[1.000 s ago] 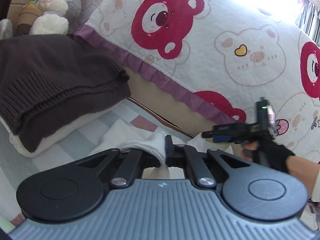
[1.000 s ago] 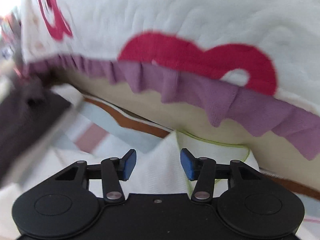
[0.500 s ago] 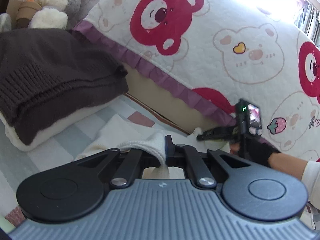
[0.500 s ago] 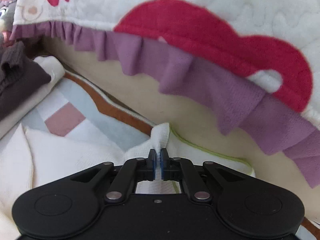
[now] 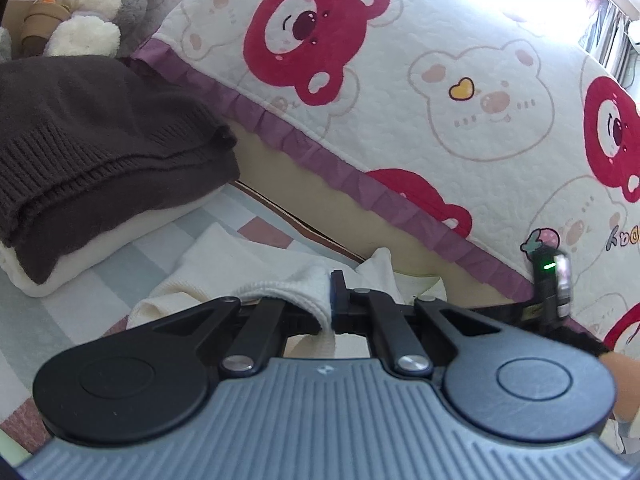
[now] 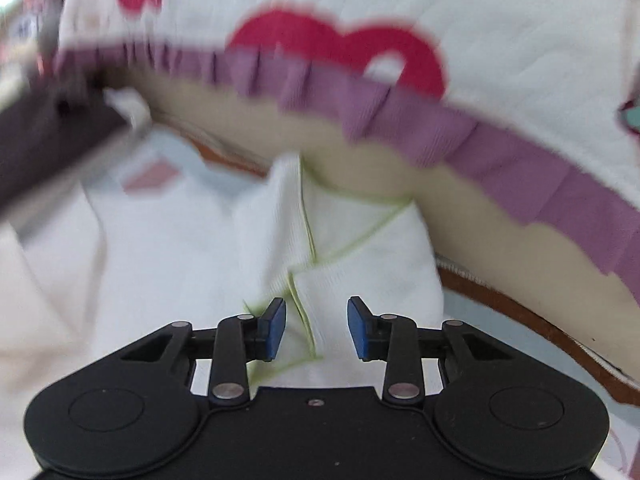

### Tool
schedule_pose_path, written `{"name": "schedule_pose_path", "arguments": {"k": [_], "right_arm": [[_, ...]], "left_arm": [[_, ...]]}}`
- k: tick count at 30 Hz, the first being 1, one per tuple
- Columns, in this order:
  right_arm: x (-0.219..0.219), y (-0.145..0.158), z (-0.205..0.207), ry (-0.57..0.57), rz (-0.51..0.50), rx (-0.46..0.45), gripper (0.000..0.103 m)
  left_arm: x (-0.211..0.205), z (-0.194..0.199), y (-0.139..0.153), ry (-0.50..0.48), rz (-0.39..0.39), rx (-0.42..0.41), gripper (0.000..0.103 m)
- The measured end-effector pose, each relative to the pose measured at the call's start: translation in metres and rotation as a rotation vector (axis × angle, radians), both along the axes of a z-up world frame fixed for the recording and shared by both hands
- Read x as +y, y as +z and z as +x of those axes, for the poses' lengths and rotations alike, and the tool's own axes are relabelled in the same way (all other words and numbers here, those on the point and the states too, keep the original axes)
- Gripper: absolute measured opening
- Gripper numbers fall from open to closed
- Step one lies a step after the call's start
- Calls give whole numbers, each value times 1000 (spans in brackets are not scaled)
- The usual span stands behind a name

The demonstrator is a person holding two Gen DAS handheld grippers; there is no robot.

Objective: Fold clothes

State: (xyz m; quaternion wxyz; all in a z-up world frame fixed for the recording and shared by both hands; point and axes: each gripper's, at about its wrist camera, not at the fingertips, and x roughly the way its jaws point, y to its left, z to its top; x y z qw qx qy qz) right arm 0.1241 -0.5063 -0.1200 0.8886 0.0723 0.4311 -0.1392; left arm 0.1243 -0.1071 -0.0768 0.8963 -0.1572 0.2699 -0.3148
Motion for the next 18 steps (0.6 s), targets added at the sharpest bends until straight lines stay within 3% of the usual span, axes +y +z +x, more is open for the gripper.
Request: {"name": "schedule_pose_path", "arguments": {"k": [3, 5, 6, 8, 11, 13, 14, 17, 18], "right_arm": [[-7, -9, -5, -195, 91, -116, 4], [-15, -10, -22, -299, 237, -297, 5], [-19, -14, -21, -327, 279, -317, 5], [-25, -27, -10, -352, 299, -265, 7], [-30, -33, -3, -322, 333, -245, 16], [-34, -28, -6, -290, 403, -269, 41], [-35, -20, -13, -260, 438, -313, 41], [-35, 12, -46, -240, 334, -423, 43], [-36, 21, -53, -243, 260, -413, 46]], "left_arm": [[1, 0, -3, 3, -6, 4, 3], [2, 1, -7, 12, -10, 13, 3], [3, 2, -9, 16, -11, 18, 3], [4, 3, -12, 21, -11, 28, 3], [5, 4, -16, 24, -7, 40, 3], [5, 3, -16, 20, -5, 35, 3], [5, 3, -16, 15, -13, 34, 3], [3, 1, -15, 2, -31, 33, 3], [3, 0, -15, -2, -35, 32, 3]]}}
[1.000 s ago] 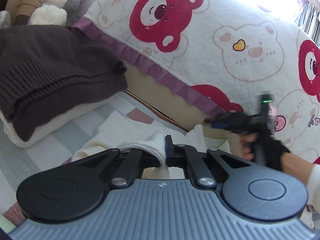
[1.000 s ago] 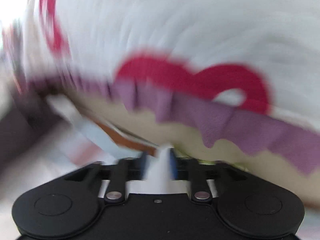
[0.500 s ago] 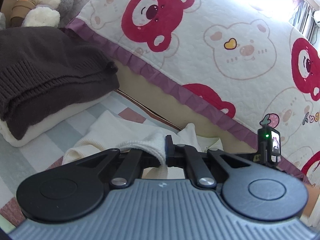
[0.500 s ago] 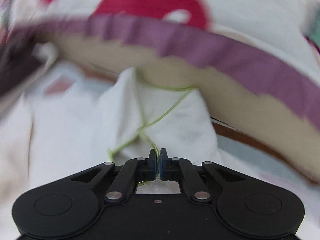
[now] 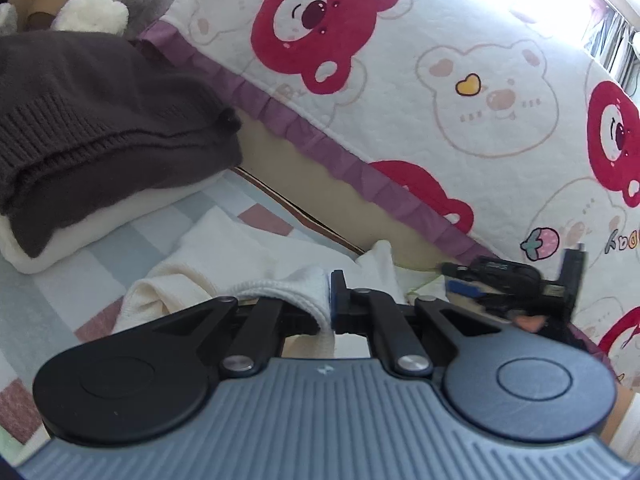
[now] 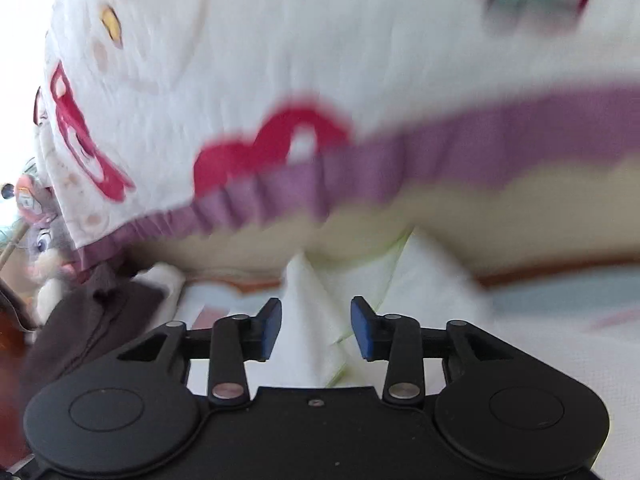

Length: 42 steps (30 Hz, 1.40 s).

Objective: Fold clothes

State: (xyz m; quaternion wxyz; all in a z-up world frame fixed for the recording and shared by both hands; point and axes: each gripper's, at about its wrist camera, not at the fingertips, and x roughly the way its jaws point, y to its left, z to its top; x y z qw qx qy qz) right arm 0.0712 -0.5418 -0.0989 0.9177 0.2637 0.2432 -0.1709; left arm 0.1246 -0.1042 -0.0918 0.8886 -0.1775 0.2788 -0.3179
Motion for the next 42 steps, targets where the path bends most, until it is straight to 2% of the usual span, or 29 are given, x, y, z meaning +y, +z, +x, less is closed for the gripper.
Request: {"name": "schedule_pose_path", "arguments": {"k": [2, 5, 8, 11, 12, 13, 14, 16, 17, 20, 21, 22, 24, 26, 28, 30, 31, 32, 34, 36, 37, 39, 42], "right_arm": [[-5, 9, -10, 1, -129, 75, 46], [-14, 2, -7, 70, -234, 180, 44], [-20, -12, -2, 114, -297, 268, 45], [-25, -35, 18, 153, -270, 324, 47], [-22, -39, 24, 169, -279, 336, 39], [-18, -42, 29, 185, -302, 347, 8], [-15, -43, 32, 185, -317, 344, 8], [-13, -46, 33, 108, -397, 361, 7], [-11, -44, 31, 78, -403, 355, 8], [-6, -36, 21, 12, -365, 313, 14], [0, -29, 12, -9, -333, 283, 24], [7, -19, 1, -29, -291, 243, 38], [22, 0, -22, -69, -208, 165, 44], [40, 11, -48, -40, -35, 111, 44], [59, 20, -74, 2, 155, 62, 54], [77, 12, -90, 31, 361, 32, 57], [85, 5, -94, 52, 426, 35, 57], [93, -2, -100, 70, 471, 37, 57], [115, -6, -101, 122, 423, 81, 57], [141, -4, -97, 177, 263, 115, 57], [151, -3, -96, 202, 207, 106, 57], [159, 1, -104, 226, 180, 58, 57], [172, 6, -105, 295, 148, -12, 57]], "left_arm": [[-1, -2, 0, 7, 4, 0, 3], [-1, -2, -1, 8, 0, 13, 3], [1, -1, -2, 18, -4, 21, 3], [1, -1, -4, 21, 12, 20, 3], [1, -1, -5, 20, 14, 22, 4], [1, 0, -7, 23, 19, 28, 3], [1, 0, -8, 24, 23, 33, 3], [0, 0, -10, 21, 24, 41, 3], [-1, 0, -11, 17, 24, 43, 3], [-6, -2, -12, -6, 16, 50, 3], [-10, -3, -12, -16, 11, 56, 3], [-13, -3, -12, -25, 6, 63, 3], [-20, -3, -13, -63, -9, 94, 3], [-29, -5, -15, -110, -51, 123, 4], [-39, -8, -20, -162, -114, 173, 5], [-53, -12, -29, -230, -133, 253, 6], [-61, -16, -34, -259, -101, 299, 14], [-68, -19, -39, -287, -72, 340, 27], [-71, -27, -41, -311, -20, 356, 35], [-69, -33, -34, -307, 57, 314, 37], [-66, -36, -28, -299, 110, 279, 44], [-57, -38, -17, -277, 180, 245, 47], [-28, -27, -10, -208, 147, 269, 47]]}}
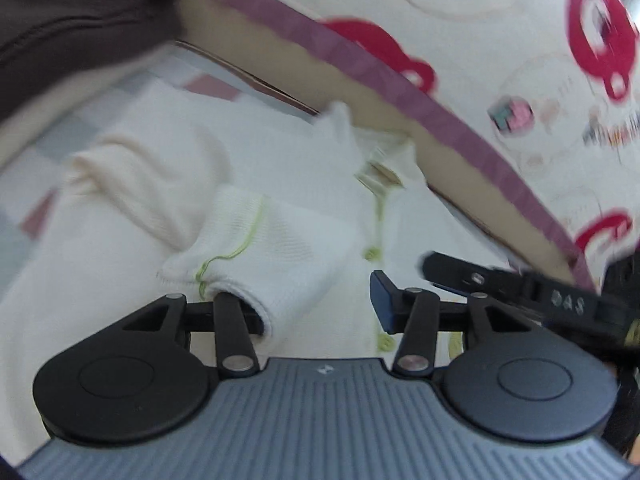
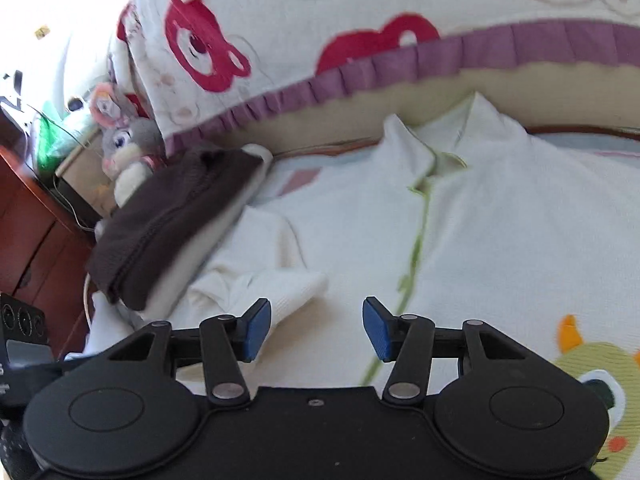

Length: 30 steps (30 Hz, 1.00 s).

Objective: Fold clothes

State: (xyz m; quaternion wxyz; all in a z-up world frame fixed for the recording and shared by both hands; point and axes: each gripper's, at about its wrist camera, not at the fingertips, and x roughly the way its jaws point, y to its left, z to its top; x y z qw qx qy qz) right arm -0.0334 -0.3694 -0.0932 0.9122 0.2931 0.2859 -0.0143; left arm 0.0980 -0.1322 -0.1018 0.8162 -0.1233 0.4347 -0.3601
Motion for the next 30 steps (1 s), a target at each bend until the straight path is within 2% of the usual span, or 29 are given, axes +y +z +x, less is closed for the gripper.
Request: {"name": "schedule_pose_path", "arguments": {"k": [4, 7, 8, 9, 13, 15, 17, 21, 23, 24, 27, 28, 30], "right_arm": [[39, 8, 16, 104, -214, -13, 56], [69, 8, 19, 198, -358, -5, 56], [75, 7, 21, 227, -391, 2, 56], [81, 6, 22, 266, -414, 11, 56], [111, 4, 18, 417, -502, 54, 57], [121, 1, 21, 436, -503, 57, 59], [125, -3, 26, 414, -478, 48, 61], [110, -8, 33, 273, -381, 25, 62], [92, -9, 33, 175, -305, 39, 53], [83, -10, 31, 123, -294, 62, 42], [57, -12, 22, -36, -303, 152, 35], [49, -13, 19, -69, -286, 177, 35], [37, -11, 12, -112, -248, 205, 35]], "left_arm": [[25, 10, 0, 48, 4, -9, 45], [31, 13, -7, 1, -96, 59, 32], [30, 12, -7, -26, -122, 67, 24], [30, 9, -5, -52, -128, 63, 22], [23, -6, 2, -118, -125, 50, 25], [22, -12, 4, -139, -124, 48, 28], [21, -17, 7, -156, -107, 35, 47], [19, -25, 16, -161, -113, 5, 53], [23, -30, 23, -158, -139, -34, 53], [27, -31, 26, -157, -166, -52, 53], [36, -29, 27, -137, -230, -61, 55], [38, -27, 25, -122, -228, -56, 56], [37, -21, 20, -71, -145, -53, 56]]}}
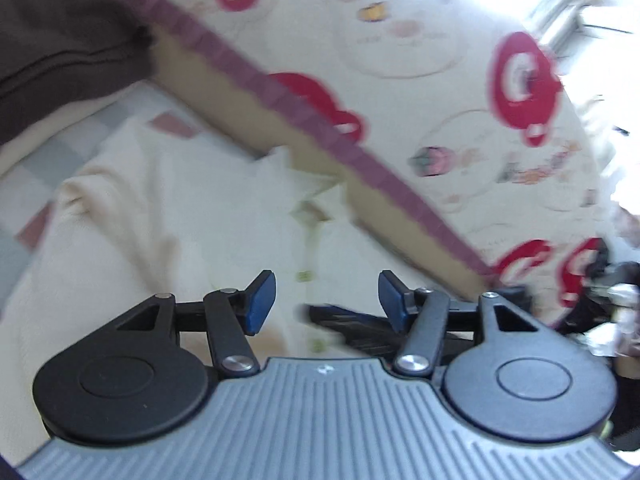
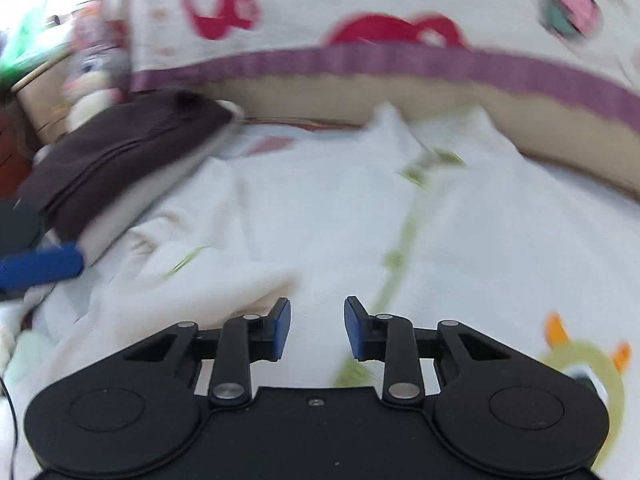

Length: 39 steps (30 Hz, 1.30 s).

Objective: Fold clothes

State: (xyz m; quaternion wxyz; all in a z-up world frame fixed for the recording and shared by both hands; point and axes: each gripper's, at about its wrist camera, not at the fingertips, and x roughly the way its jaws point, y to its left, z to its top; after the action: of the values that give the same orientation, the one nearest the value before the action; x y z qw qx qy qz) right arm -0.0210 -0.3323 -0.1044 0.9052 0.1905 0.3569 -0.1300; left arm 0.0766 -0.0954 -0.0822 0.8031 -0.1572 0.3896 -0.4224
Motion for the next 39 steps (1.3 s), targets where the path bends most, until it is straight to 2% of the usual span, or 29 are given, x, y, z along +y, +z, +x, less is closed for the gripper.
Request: {"name": "schedule_pose_path", "arguments": {"k": [3, 4, 6, 8, 9, 10, 11, 13, 15, 16, 17, 18, 21, 23, 25, 27, 29, 30, 32, 33, 34, 35, 37, 39], "right_arm": [[12, 10, -6, 88, -62, -35, 37], [22, 13, -6, 150, -77, -51, 37], [41, 17, -6, 284, -80, -83, 41], [63, 17, -2, 410, -78, -101, 54], [77, 14, 2, 467, -116, -83, 59], [88, 9, 7, 507, -155, -58, 59], [98, 4, 12, 539, -192, -32, 59], [114, -9, 24, 573, -258, 27, 59], [114, -24, 39, 530, -286, 83, 57], [106, -28, 43, 499, -246, 84, 33], [96, -27, 43, 474, -183, 74, 14], [86, -21, 37, 439, -164, 50, 7], [52, 9, 10, 317, -163, -72, 6], [16, 27, -8, 160, -124, -135, 3], [-19, 31, -22, -29, -99, -134, 2], [-51, 26, -35, -203, -49, -108, 5], [-77, 9, -47, -299, 122, -96, 5], [-87, 0, -54, -340, 212, -110, 10], [-98, -13, -61, -365, 350, -141, 12], [-101, -17, -62, -365, 392, -155, 24], [-101, -20, -61, -356, 410, -166, 43], [-98, -22, -59, -334, 408, -181, 49], [-98, -23, -51, -277, 389, -190, 53], [-95, -27, -35, -241, 358, -162, 56]], "left_arm": [[0, 9, -12, 140, 211, -14, 56], [3, 13, -16, 174, 224, -8, 56], [18, 25, -29, 227, 162, 72, 54], [31, 34, -42, 247, 80, 179, 48], [34, 35, -46, 256, 80, 198, 44], [36, 35, -48, 266, 99, 199, 36], [37, 35, -50, 276, 118, 197, 32], [38, 35, -50, 290, 134, 198, 32], [40, 36, -52, 300, 130, 212, 32], [42, 36, -55, 306, 137, 212, 32], [43, 37, -57, 312, 147, 210, 32], [42, 37, -57, 319, 163, 203, 32], [43, 38, -59, 343, 196, 186, 32], [43, 40, -60, 358, 209, 179, 34], [45, 41, -63, 371, 222, 183, 34], [46, 42, -67, 381, 241, 200, 35], [48, 43, -71, 388, 260, 214, 35], [49, 43, -71, 389, 258, 211, 35], [48, 44, -70, 388, 270, 202, 36], [47, 44, -69, 386, 270, 192, 36], [47, 44, -69, 385, 262, 183, 38], [48, 45, -69, 385, 252, 180, 39], [48, 45, -70, 381, 223, 192, 39], [49, 45, -69, 376, 203, 199, 39]]}}
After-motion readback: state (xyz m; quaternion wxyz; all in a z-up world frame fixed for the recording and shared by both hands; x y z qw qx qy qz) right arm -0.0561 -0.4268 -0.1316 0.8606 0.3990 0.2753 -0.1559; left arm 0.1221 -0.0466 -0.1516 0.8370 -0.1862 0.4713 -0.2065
